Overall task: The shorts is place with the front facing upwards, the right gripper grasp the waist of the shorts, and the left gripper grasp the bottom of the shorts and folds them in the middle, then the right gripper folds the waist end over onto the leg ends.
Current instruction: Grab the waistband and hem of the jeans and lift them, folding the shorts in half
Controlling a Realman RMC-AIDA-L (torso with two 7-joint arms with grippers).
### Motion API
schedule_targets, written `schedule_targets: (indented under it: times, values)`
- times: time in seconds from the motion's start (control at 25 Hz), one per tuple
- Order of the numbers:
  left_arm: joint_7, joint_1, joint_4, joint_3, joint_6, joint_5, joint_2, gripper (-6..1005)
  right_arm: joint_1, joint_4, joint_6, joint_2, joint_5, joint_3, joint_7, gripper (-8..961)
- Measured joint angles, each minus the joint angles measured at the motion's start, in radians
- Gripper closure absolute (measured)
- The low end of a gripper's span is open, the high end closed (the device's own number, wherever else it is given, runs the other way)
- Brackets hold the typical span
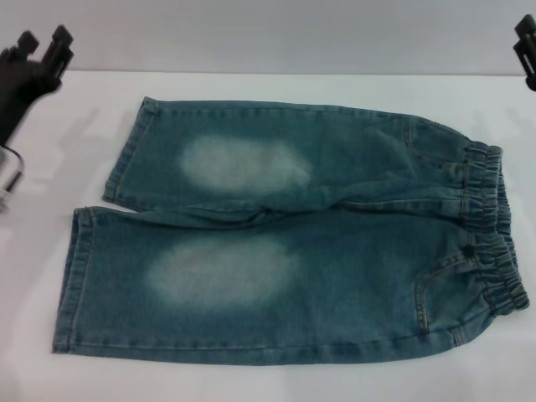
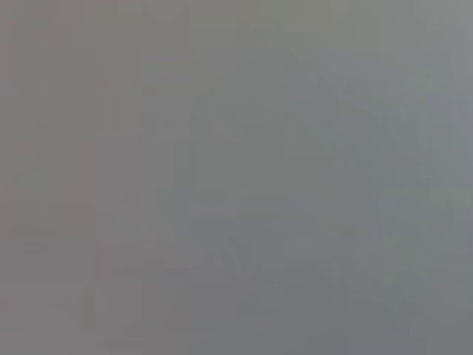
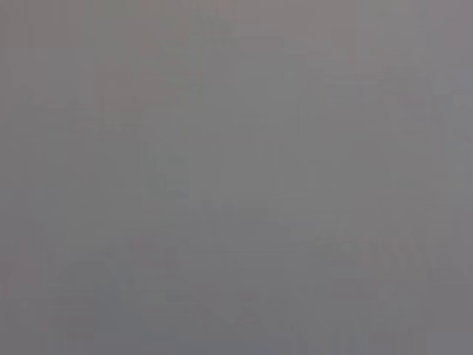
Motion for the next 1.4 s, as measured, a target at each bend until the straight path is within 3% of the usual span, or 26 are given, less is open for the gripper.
schedule_targets:
  times: [0.16,0.2,0.4,0.48,0.56,0.6,0.64,0.68,0.72,0.76,0.8,0.96,1.08,1.2,1.4]
  values:
    - [-0.299,-0.031,0.015,0.002,-0.005,0.244,0.125,429,-0.007,-0.009,0.014,-0.003,0.000,0.018,0.002,377]
    - [-0.371,-0.042,0.025,0.002,-0.004,0.301,0.148,429,-0.006,-0.009,0.020,-0.004,0.000,0.019,0.000,377]
    - [-0.653,-0.093,0.085,0.036,0.029,0.459,0.230,429,-0.001,-0.012,0.034,-0.014,0.000,0.041,-0.004,377]
    - [-0.777,-0.125,0.125,0.105,0.064,0.508,0.258,429,-0.003,-0.013,0.034,-0.015,0.000,0.052,-0.004,377]
    - [-0.906,-0.163,0.195,0.229,0.130,0.529,0.277,429,-0.008,-0.013,0.035,-0.018,0.000,0.080,-0.004,377]
    - [-0.969,-0.178,0.242,0.295,0.169,0.531,0.281,428,-0.013,-0.014,0.035,-0.019,0.000,0.093,-0.003,377]
    - [-0.969,-0.178,0.242,0.295,0.169,0.531,0.281,428,-0.017,-0.014,0.035,-0.021,0.000,0.102,-0.004,377]
    - [-1.062,-0.199,0.318,0.387,0.232,0.531,0.275,428,-0.022,-0.014,0.035,-0.023,-0.001,0.110,-0.003,377]
    - [-1.062,-0.199,0.318,0.387,0.232,0.531,0.275,428,-0.028,-0.014,0.035,-0.026,-0.001,0.118,-0.004,377]
    - [-1.237,-0.224,0.506,0.573,0.372,0.525,0.238,428,-0.035,-0.014,0.036,-0.029,-0.001,0.125,-0.004,377]
    - [-1.252,-0.224,0.524,0.592,0.390,0.525,0.233,428,-0.040,-0.015,0.037,-0.031,-0.001,0.132,-0.004,377]
    - [-1.369,-0.221,0.690,0.773,0.528,0.520,0.177,428,-0.072,-0.035,0.066,-0.037,-0.001,0.185,-0.030,377]
    - [-1.415,-0.203,0.750,0.850,0.590,0.513,0.147,428,-0.090,-0.044,0.086,-0.041,-0.001,0.235,-0.067,377]
    - [-1.436,-0.180,0.780,0.860,0.632,0.510,0.130,428,-0.107,-0.057,0.103,-0.043,-0.002,0.282,-0.086,376]
    - [-1.500,-0.126,0.775,0.863,0.645,0.502,0.129,428,-0.125,-0.079,0.125,-0.044,-0.003,0.334,-0.087,376]
